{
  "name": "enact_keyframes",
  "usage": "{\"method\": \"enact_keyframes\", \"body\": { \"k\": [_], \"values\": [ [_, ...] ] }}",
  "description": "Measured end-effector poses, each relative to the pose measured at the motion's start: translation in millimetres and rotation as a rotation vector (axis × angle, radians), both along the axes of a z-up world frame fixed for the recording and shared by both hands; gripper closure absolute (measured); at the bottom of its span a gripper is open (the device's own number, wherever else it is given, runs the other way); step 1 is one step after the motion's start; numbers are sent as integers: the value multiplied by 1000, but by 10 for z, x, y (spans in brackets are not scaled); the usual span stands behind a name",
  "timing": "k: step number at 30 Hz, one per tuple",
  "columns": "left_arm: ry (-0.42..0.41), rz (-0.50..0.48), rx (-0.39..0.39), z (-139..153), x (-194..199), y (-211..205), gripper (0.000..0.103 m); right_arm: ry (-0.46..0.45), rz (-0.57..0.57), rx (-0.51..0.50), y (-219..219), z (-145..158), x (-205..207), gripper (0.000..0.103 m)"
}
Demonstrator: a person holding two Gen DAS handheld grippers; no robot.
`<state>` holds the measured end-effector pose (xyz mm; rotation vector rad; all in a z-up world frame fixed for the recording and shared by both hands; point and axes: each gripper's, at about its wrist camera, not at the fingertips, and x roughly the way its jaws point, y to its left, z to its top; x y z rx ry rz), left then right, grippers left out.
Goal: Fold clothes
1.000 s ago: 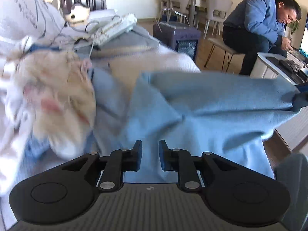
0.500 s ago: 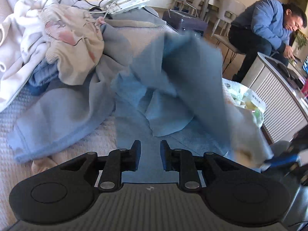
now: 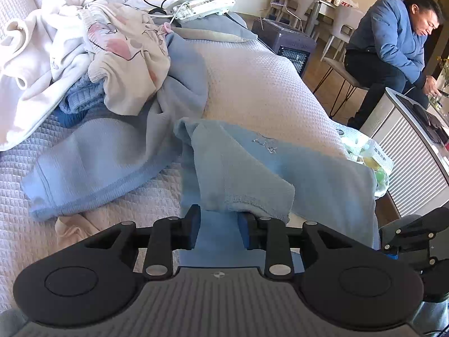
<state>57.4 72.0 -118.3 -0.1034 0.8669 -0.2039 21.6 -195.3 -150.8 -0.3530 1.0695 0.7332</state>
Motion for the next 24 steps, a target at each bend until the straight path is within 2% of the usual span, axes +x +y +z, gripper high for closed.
{"method": "enact_keyframes", "body": {
  "k": [6, 13, 21, 24],
  "values": [
    [-6, 9, -8, 5, -25, 24, 76, -3, 9, 4, -44, 139, -81, 89],
    [-9, 26, -15, 4, -53, 63, 76, -50, 34, 22, -143, 393, -228, 87],
    [-21, 38, -31, 42, -101, 74, 75, -92, -12, 59, -165, 486, -147, 87],
    [-23, 45, -41, 59, -123, 90, 75, -105, -23, 77, -131, 521, -105, 81]
  ]
}}
